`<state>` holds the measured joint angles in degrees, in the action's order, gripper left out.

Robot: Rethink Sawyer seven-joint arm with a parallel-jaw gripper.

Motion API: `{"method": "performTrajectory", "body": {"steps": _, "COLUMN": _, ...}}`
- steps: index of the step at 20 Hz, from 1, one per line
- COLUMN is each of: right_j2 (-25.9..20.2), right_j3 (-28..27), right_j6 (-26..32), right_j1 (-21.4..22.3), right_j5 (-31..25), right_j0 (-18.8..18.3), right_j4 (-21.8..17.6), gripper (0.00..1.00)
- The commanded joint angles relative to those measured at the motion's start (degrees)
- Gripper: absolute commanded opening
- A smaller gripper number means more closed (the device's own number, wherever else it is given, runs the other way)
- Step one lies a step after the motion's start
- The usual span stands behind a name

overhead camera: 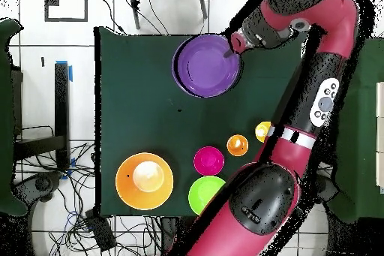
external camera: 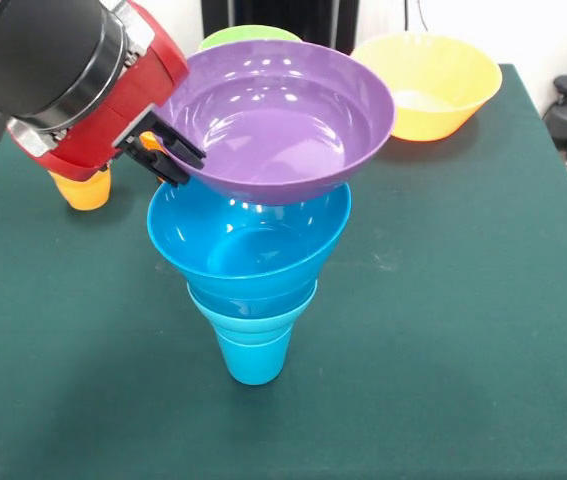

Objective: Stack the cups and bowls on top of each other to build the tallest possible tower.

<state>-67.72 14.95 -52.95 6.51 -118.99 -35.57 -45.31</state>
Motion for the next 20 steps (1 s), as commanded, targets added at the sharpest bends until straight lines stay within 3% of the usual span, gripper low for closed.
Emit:
{"method": "performTrajectory", "body": {"steps": 1, "right_j2": -12.2, "right_j3": -2.7, "right_j6": -8.5, "right_j1": -0.6, "right_j5": -6.9, "right_j0": -0.5, "right_j4": -12.2, "gripper": 0.0}}
{"method": "performTrajectory", "body": {"steps": 10, "right_j2": -23.6, "right_j3": -4.7, "right_j6": -4.2, "right_j1": -1.6, "right_j5": -9.5, "right_j0": -1.9, "right_j4": -24.5, "gripper": 0.0}}
{"method": "performTrajectory", "body": {"steps": 20, "right_j2": -37.0, "right_j3": -7.2, "right_j6": 1.7, "right_j1": -2.3, "right_j5": -12.4, "right_j0": -3.7, "right_j4": -41.0, "gripper": 0.0}}
